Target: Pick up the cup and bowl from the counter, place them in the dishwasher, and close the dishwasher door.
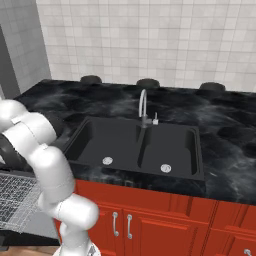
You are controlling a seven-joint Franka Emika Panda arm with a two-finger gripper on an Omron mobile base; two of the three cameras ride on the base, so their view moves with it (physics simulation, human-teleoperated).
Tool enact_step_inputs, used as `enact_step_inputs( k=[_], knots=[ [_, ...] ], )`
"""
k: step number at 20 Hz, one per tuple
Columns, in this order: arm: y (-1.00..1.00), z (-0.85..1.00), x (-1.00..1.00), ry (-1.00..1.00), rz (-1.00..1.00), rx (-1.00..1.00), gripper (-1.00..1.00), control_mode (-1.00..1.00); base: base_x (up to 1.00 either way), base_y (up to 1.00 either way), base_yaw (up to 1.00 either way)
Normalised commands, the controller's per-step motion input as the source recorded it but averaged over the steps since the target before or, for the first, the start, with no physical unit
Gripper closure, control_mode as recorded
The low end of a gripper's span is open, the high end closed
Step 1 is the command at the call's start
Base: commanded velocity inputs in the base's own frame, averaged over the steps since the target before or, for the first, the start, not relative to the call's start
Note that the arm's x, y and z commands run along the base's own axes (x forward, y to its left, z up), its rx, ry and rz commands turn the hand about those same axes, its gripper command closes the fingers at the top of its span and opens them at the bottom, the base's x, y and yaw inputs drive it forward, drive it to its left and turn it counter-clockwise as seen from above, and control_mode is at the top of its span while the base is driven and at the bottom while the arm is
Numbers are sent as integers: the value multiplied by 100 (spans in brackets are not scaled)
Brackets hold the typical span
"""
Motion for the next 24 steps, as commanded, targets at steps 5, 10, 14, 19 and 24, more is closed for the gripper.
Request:
enact_step_inputs(
  k=[5, 10, 14, 19, 24],
  knots=[
    [42, -15, 12, 0, 0, 0, -100, -100, 0, 0, 0],
    [38, -5, 17, 0, 0, 0, -100, -100, 0, 0, 0],
    [36, 0, 24, 0, 0, 0, -100, -100, 0, 0, 0],
    [25, -10, 30, 0, 0, 0, -100, -100, 0, 0, 0],
    [17, -41, 34, 0, 0, -2, -100, -100, 0, 0, 0]
  ],
)
